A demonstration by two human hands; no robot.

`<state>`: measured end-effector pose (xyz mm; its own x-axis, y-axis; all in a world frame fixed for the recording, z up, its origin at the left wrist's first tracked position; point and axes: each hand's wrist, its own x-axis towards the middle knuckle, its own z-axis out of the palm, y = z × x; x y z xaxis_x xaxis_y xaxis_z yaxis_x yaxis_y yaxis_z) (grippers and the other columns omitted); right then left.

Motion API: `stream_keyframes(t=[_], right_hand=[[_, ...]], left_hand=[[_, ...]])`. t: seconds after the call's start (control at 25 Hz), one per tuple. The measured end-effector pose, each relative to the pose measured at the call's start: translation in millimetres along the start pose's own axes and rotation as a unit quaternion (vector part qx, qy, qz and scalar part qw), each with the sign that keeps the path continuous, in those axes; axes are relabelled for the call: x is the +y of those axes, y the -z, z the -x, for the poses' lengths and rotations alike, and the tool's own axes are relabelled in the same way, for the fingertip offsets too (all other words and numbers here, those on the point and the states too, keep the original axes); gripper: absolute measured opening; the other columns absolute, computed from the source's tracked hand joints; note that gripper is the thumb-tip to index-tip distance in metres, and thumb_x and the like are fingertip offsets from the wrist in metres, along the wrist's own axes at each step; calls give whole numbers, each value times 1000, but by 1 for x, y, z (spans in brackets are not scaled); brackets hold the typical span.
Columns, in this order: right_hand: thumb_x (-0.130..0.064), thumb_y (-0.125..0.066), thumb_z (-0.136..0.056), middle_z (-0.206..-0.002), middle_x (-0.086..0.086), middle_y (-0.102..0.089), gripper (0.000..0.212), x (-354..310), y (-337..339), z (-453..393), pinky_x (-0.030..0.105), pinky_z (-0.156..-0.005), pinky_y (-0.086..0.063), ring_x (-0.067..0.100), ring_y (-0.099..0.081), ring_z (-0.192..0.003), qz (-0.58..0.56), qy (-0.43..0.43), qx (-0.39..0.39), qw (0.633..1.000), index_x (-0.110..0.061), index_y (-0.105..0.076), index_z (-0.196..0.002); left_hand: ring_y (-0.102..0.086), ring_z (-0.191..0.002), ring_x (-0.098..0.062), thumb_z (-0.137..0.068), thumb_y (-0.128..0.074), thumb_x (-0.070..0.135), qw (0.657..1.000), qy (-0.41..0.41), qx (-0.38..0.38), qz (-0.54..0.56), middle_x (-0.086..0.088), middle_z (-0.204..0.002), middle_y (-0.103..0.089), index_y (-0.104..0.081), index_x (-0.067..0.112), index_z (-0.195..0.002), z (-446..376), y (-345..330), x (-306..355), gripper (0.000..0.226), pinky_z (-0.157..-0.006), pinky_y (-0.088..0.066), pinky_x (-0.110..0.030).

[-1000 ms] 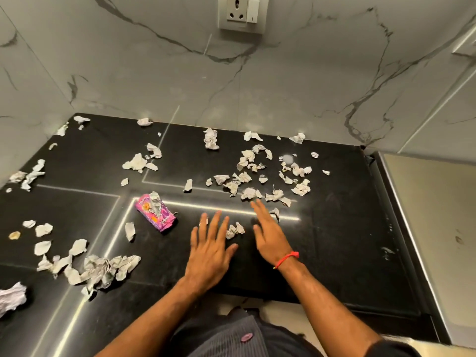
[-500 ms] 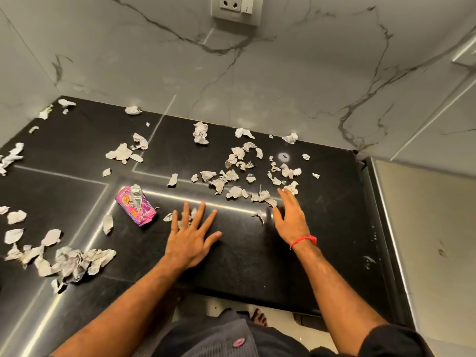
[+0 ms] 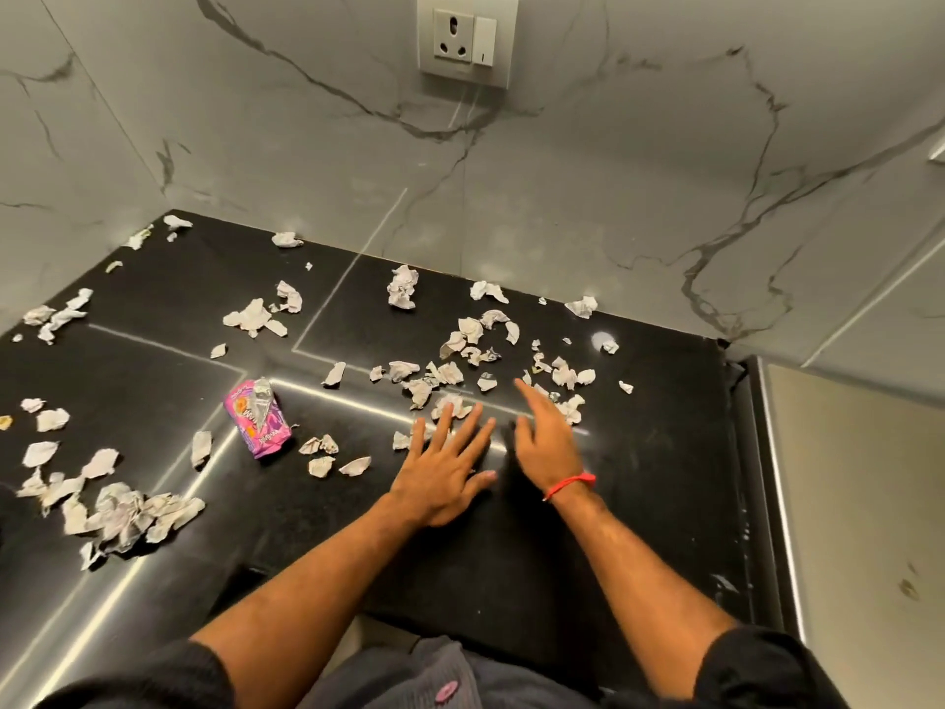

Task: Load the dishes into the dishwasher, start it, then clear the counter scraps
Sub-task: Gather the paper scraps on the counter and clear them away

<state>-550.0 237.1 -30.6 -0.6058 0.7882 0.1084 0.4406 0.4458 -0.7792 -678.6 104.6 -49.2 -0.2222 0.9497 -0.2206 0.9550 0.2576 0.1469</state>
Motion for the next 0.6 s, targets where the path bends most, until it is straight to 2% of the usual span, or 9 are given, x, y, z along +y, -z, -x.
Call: stream_keyframes(t=[0.08,0.16,0.28,0.36,0.48,0.6], right_hand=[[-20,-57,-94,-161,5,-25,64,29,33,-23,31,-122,-12,25,-18,-150,114,-8,-22,993,-20,-31,-153],[-45,-53,-96,-166,3,1,78,53,51,-37,44,-123,-4,31,4,-152,212,-47,-90,972,-26,-10,-158],[-69,-33,-93,-164,1,18,88,66,43,-31,53,-121,5,31,17,-150,272,-71,-183,942,-25,9,-156],[-78,-19,-89,-161,1,25,92,59,16,-12,54,-118,15,30,23,-148,308,-47,-200,929,-22,14,-155],[-78,-11,-88,-158,-4,29,87,28,-34,12,53,-112,25,28,29,-146,300,4,-216,929,-26,17,-153],[-57,-21,-100,-165,-9,8,63,-11,-69,13,51,-115,21,22,16,-151,179,35,-241,953,-36,-2,-156]], left_hand=[[23,-152,-29,-101,-11,66,999,-9,-33,-37,9,-166,22,13,35,-159,-8,-3,0,70,-120,13,-61],[21,-153,-30,-99,-5,67,998,1,-34,-49,10,-165,22,14,36,-158,-2,-8,-10,70,-119,16,-61],[24,-151,-31,-93,8,68,996,55,-12,-69,12,-164,23,17,35,-158,19,-15,-41,74,-117,16,-66],[21,-152,-33,-93,8,67,992,82,13,-94,11,-166,15,10,35,-159,39,-15,-66,74,-116,11,-70],[1,-155,-33,-97,-3,66,989,110,57,-80,9,-169,1,-9,32,-161,57,-8,-90,72,-116,-2,-72],[-1,-156,-27,-99,-10,66,991,94,97,-14,13,-168,11,0,39,-160,35,3,-91,68,-117,-7,-71]])
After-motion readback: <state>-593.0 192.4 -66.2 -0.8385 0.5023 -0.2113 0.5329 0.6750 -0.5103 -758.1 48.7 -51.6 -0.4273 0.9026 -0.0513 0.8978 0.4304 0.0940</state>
